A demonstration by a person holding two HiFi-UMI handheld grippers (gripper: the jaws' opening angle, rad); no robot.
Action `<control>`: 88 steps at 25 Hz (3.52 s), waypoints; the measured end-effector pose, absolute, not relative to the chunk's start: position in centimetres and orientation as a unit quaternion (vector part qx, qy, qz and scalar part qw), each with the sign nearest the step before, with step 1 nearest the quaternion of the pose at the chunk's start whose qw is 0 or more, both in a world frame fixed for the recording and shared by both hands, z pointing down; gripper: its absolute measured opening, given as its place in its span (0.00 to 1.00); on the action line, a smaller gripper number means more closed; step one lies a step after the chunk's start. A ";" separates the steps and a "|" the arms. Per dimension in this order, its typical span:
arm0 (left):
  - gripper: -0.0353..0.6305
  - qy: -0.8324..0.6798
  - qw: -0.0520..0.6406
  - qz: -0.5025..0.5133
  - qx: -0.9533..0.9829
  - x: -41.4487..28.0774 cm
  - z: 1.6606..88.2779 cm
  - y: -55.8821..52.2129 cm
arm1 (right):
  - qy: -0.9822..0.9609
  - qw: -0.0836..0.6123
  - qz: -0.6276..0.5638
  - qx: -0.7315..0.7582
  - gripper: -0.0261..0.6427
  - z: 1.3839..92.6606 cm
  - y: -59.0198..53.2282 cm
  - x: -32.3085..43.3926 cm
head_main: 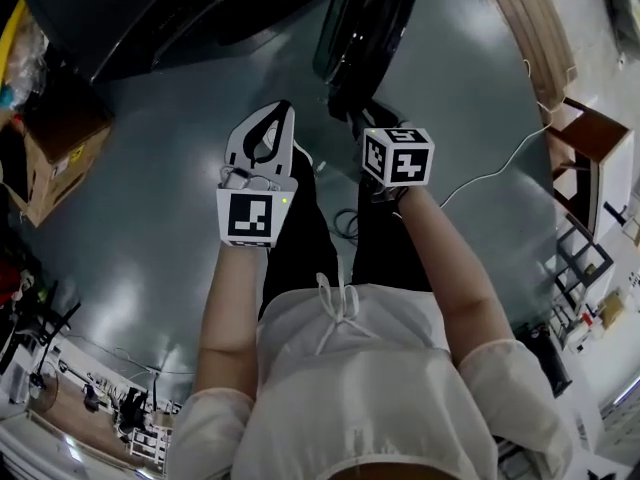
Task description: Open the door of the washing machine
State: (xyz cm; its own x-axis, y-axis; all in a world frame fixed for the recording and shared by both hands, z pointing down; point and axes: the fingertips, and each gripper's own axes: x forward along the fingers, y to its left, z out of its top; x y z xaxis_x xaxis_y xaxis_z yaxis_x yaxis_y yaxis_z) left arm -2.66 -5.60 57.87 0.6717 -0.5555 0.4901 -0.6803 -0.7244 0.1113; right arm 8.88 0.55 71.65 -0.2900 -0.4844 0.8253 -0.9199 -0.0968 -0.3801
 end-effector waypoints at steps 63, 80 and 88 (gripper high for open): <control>0.09 -0.282 0.100 0.207 0.931 32.8 54.1 -3.4 | -0.629 0.406 0.320 0.581 0.16 67.6 3.0 51.9; 0.09 -0.382 0.069 0.151 0.909 24.6 44.9 -5.0 | -0.707 0.328 0.258 0.571 0.05 53.8 -4.0 42.9; 0.09 -0.437 0.055 0.148 0.886 15.3 39.9 -7.1 | -0.768 0.267 0.199 0.547 0.05 45.7 -8.6 32.2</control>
